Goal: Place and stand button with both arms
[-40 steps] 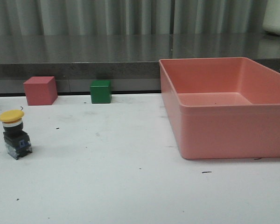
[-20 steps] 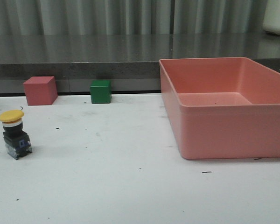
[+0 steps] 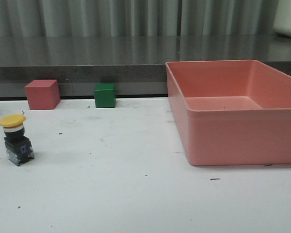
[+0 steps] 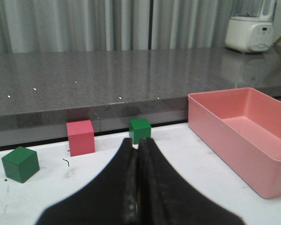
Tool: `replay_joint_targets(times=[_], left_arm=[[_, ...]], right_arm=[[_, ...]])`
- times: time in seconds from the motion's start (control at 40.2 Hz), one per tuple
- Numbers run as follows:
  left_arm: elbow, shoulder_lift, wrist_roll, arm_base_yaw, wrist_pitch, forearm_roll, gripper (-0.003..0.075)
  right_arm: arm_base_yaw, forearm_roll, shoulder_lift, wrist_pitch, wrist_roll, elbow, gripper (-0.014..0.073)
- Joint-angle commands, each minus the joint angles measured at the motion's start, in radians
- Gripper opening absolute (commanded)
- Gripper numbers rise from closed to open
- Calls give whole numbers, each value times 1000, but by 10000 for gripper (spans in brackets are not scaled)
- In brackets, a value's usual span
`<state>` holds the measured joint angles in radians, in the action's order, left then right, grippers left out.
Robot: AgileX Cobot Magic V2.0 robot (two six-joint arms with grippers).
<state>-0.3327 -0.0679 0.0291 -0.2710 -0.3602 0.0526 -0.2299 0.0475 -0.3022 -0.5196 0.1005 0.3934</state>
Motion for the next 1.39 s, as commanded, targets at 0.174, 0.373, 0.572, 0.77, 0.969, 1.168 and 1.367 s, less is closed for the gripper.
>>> replay_joint_targets(times=[0.174, 0.373, 0.572, 0.77, 0.969, 1.168, 1.367], left_arm=[[213, 92, 1, 149, 238, 3, -20], [353, 95, 1, 223, 360, 41, -20], [356, 95, 1, 234, 329, 89, -20], [356, 95, 1, 234, 329, 89, -20], [356, 95, 1, 234, 329, 89, -20], [356, 95, 1, 234, 329, 89, -20], [356, 95, 1, 234, 329, 89, -20]], right_arm=[[5, 7, -6, 75, -10, 27, -69], [5, 7, -6, 76, -10, 27, -69], [5, 7, -6, 75, -10, 27, -69], [5, 7, -6, 75, -10, 27, -69], [5, 7, -6, 75, -10, 27, -69], [5, 7, -6, 75, -10, 27, -69], [5, 12, -6, 79, -10, 27, -69]])
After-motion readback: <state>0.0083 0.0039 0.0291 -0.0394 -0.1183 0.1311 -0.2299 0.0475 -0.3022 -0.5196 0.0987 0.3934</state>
